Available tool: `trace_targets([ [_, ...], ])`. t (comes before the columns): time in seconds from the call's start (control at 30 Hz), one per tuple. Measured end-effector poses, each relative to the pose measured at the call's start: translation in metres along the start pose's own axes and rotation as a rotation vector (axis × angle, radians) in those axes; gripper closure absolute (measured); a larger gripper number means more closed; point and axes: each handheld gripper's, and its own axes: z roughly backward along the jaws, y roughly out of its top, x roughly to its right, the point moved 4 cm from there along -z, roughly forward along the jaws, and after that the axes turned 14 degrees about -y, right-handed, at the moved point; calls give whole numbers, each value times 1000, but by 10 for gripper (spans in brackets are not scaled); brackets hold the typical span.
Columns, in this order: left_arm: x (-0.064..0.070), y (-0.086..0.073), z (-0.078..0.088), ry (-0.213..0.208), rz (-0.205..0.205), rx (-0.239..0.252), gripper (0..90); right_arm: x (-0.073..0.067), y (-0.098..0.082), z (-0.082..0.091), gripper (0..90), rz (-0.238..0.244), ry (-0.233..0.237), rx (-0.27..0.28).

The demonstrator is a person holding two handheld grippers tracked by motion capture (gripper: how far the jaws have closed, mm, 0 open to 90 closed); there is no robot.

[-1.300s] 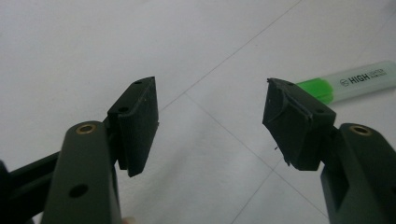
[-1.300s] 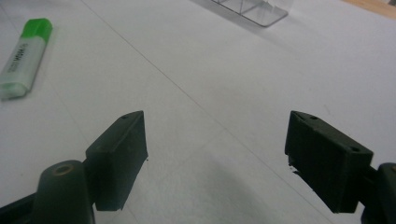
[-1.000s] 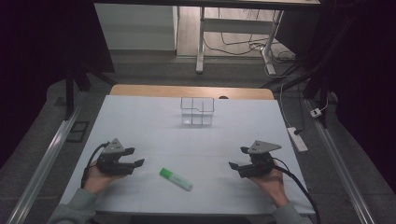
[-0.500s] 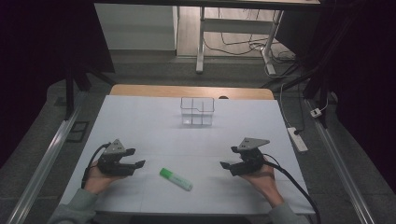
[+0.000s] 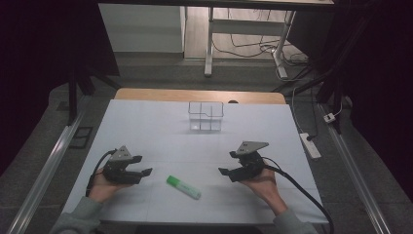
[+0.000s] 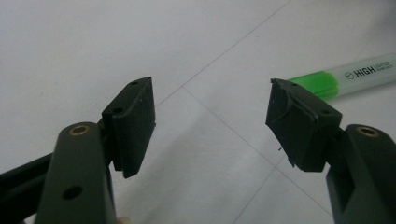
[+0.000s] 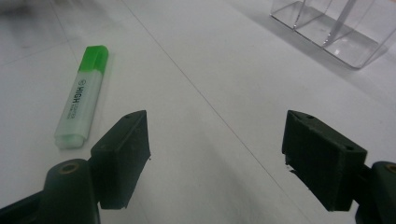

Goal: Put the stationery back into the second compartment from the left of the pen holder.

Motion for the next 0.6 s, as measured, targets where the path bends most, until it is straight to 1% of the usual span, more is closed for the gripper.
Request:
trace_targets([
  [0.23, 0, 0, -2, -4, -2, -9, 327, -8, 8, -7, 232, 6, 12, -11],
  [0.3, -1, 0, -1, -1, 0, -9, 328, -10, 9, -9, 231, 18, 11, -21],
  [0.43, -2, 0, -1, 4, 5, -7, 328, -15, 11, -12, 231, 22, 22, -28],
  [0.6, -2, 0, -2, 3, 4, -11, 327, -20, 17, -16, 231, 36, 31, -27],
])
